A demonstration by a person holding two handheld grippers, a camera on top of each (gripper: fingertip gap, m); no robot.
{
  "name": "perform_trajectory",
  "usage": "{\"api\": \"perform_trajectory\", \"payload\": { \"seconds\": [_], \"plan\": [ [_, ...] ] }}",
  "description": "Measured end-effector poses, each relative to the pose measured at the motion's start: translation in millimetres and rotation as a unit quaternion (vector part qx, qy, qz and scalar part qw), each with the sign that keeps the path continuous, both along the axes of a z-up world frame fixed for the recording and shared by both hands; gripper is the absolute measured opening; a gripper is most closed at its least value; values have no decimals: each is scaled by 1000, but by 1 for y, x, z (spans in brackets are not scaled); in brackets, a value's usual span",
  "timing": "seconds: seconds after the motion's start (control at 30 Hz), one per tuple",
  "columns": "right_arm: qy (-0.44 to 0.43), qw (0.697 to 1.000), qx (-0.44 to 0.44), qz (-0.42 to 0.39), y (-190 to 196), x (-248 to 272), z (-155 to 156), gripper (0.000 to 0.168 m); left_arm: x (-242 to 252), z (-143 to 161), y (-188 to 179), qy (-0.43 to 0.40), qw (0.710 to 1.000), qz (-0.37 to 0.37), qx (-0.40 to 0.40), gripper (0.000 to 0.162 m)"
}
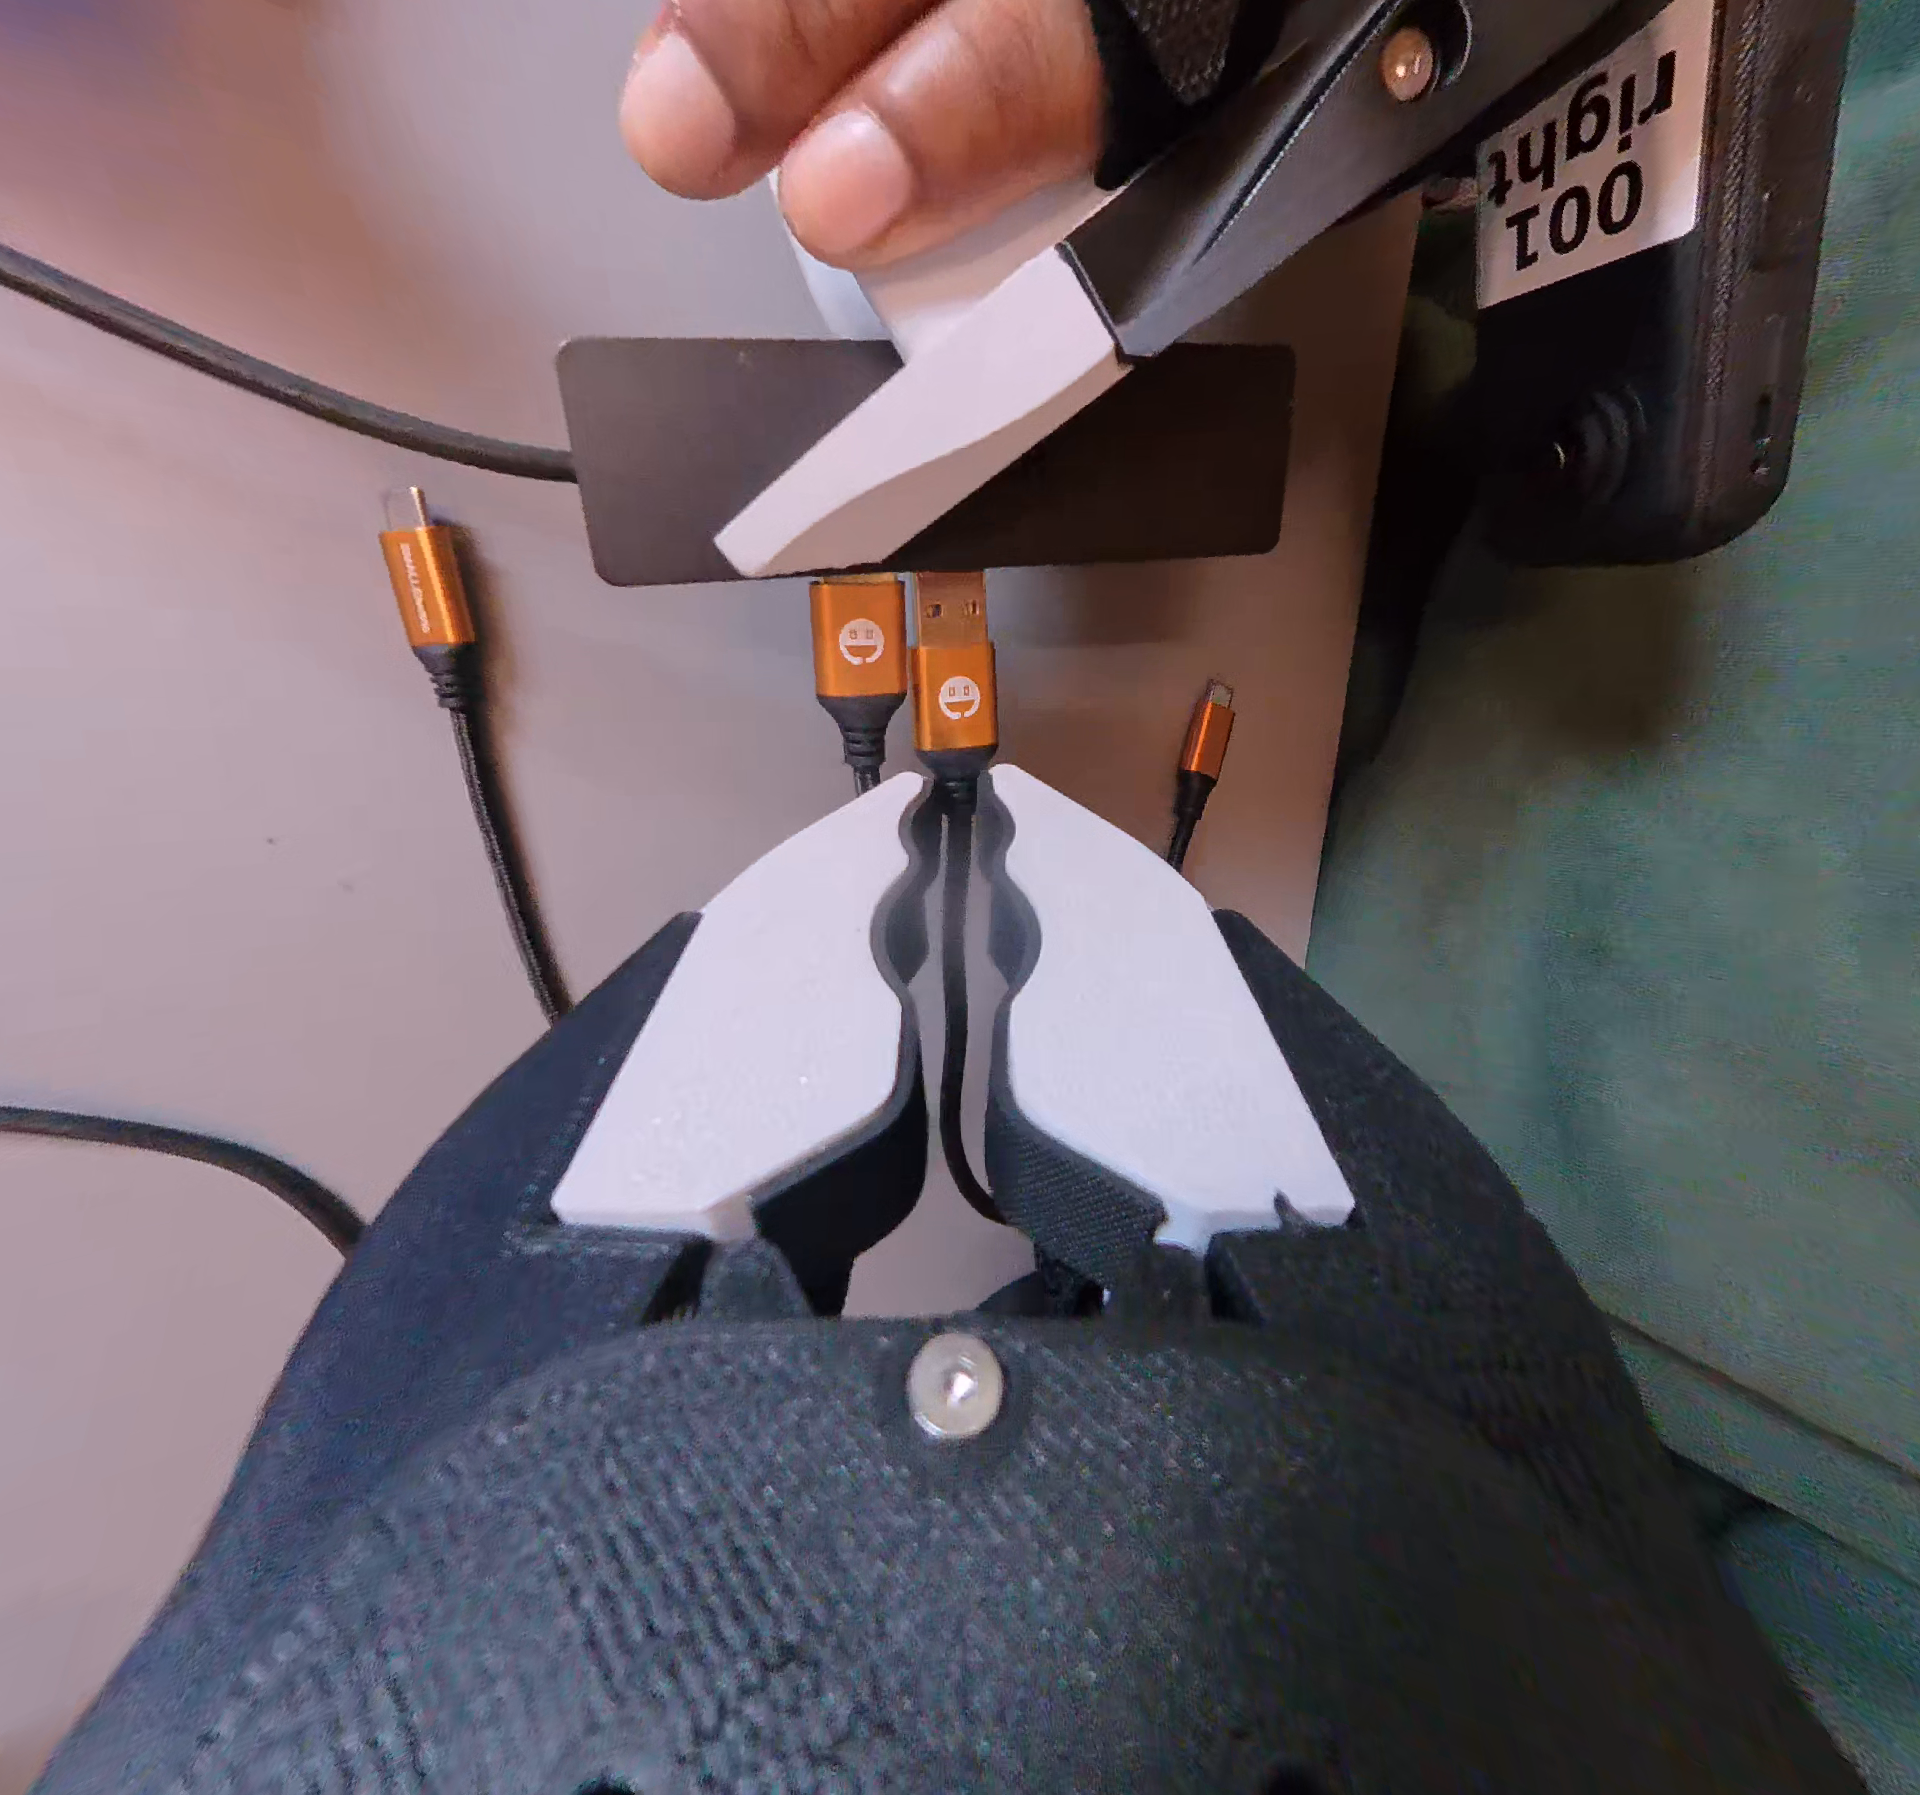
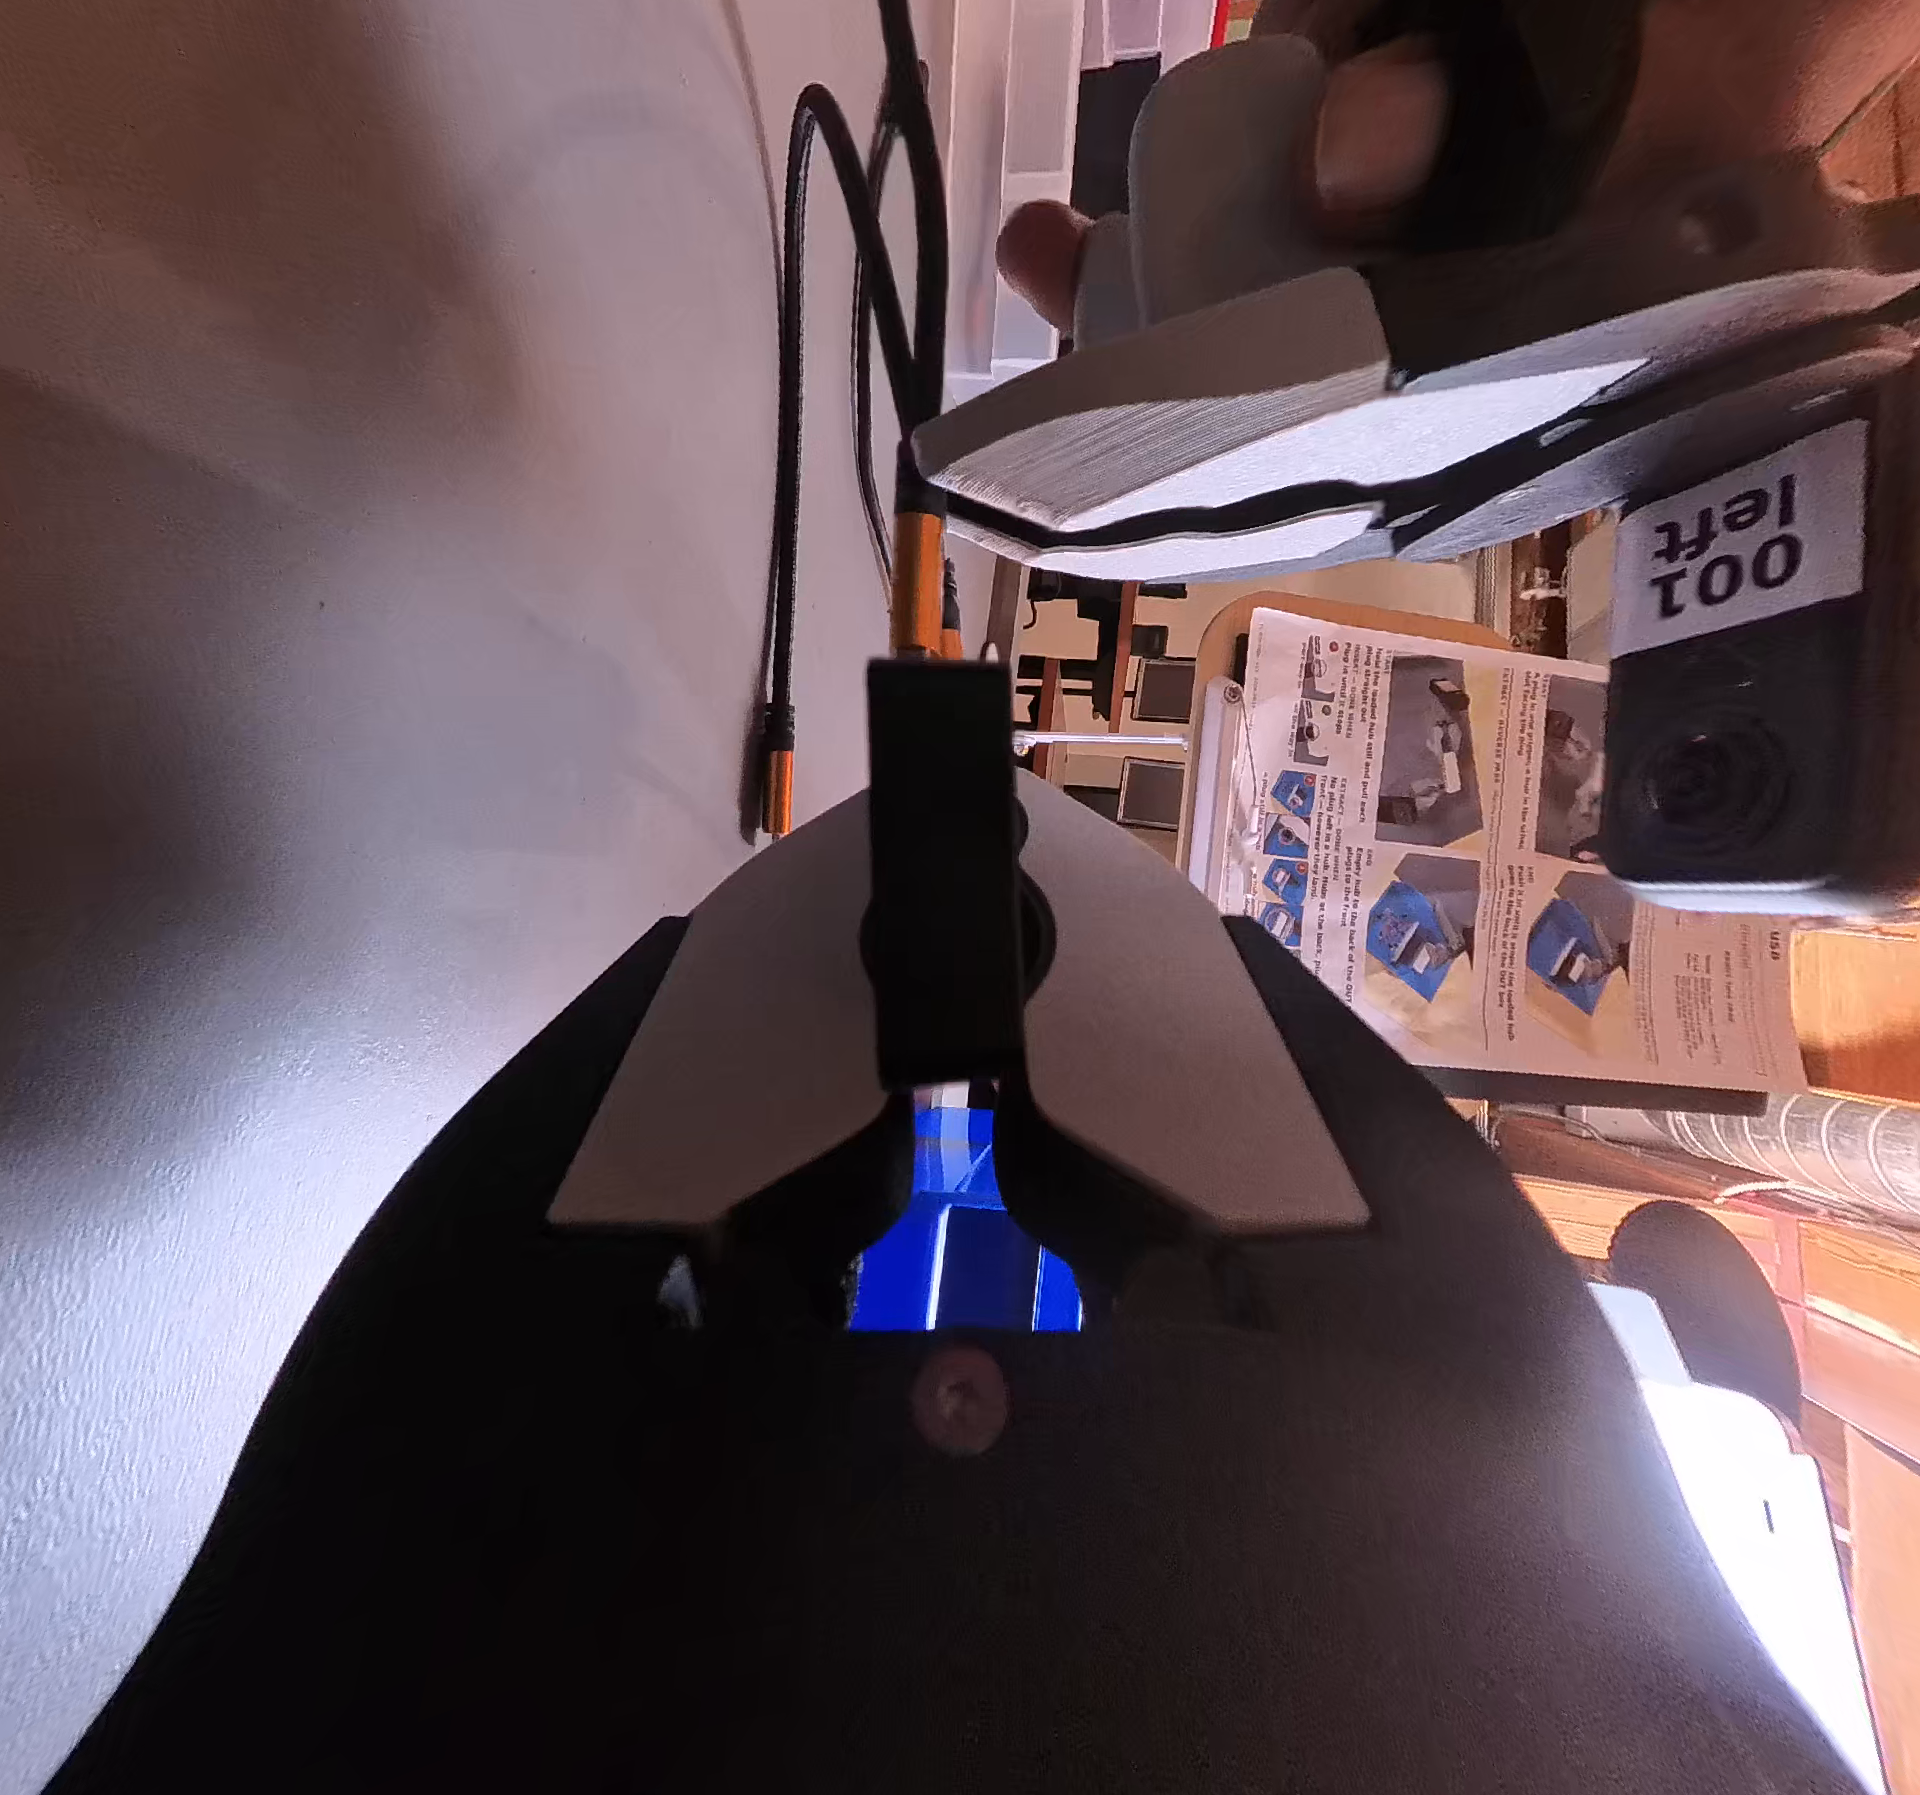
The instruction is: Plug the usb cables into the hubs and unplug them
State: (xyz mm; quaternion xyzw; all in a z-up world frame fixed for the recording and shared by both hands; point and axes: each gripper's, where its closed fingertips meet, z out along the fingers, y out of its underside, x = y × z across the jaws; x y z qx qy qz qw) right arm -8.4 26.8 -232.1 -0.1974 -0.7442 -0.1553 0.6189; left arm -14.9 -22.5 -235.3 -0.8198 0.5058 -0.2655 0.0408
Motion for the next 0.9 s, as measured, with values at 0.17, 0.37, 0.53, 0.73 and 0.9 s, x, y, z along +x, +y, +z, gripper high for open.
{"api": "perform_trajectory", "payload": {
  "seconds": [0.17, 0.37, 0.53, 0.73, 0.9],
  "plan": [
    [28, 999, -18, -1, 4, 2, 10, 12, 3, 14, 0, -71, 997, 6, 8, 6],
    [29, 1000, -9, 2, 3, 1, 11, 12, 3, 15, 2, -89, 996, 15, 22, 6],
    [25, 1000, -1, -7, 4, 2, 10, 12, 3, 14, 7, -86, 995, 28, 35, 6],
    [44, 998, -26, -44, 12, 4, 16, 12, 6, 22, 15, -124, 988, 67, 57, 6],
    [41, 997, -25, -57, 17, 5, 18, 12, 8, 22, 17, -116, 987, 77, 74, 6]
  ]
}}
